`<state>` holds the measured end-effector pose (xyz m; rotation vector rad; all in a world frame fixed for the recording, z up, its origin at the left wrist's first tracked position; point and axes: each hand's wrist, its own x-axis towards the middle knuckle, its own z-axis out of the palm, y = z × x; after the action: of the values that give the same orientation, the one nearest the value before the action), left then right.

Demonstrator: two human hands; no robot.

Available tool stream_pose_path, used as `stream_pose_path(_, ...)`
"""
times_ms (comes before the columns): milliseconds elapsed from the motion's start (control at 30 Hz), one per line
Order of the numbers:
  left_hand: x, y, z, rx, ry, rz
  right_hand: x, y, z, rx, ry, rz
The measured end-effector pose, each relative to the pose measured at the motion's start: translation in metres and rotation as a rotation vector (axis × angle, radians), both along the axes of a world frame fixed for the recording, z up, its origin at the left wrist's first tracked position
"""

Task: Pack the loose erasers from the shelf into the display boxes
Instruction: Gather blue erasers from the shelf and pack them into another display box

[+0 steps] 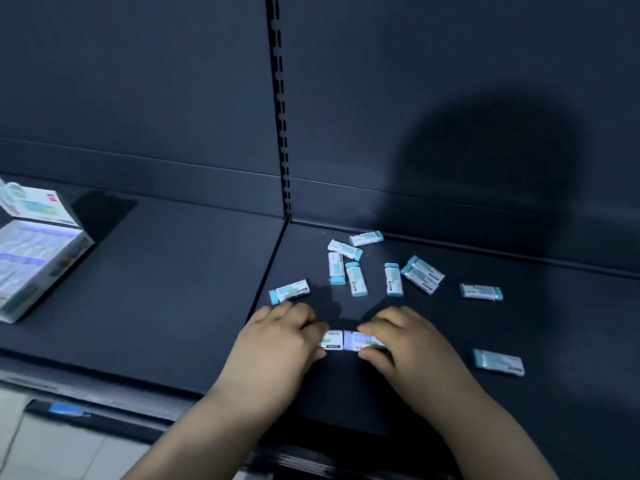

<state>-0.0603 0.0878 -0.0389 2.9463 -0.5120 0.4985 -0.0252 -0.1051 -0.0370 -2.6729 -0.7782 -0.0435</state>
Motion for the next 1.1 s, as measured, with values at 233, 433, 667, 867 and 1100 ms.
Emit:
stream_pose_path(233, -0.018, 0.108, 0.004, -0.012, -0.012, -0.069, -0.034, 0.092, 0.001, 0.001, -0.061, -0.073)
stream_pose_path(433, -0.025, 0.188, 0.009, -0.034, -0.004, -0.115, -0.058, 0.165, 0.009, 0.021, -0.100, -0.153)
stream_pose_path(667, -0.030, 0.222, 0.008, -0.066, 0.015, -0.127, -0.065, 0.206, 0.011, 0.026, -0.095, -0.189)
stream_pose_path(867, -0.023, 0.227, 0.009, -0.070, 0.002, -0.047, -0.042, 0.220, 0.012, 0.009, -0.087, -0.092)
stream_pose_path(1100, -0.020, 0.263, 0.019, -0.083, -0.052, 0.029, -0.020, 0.254, 0.020, 0.041, -0.061, -0.030)
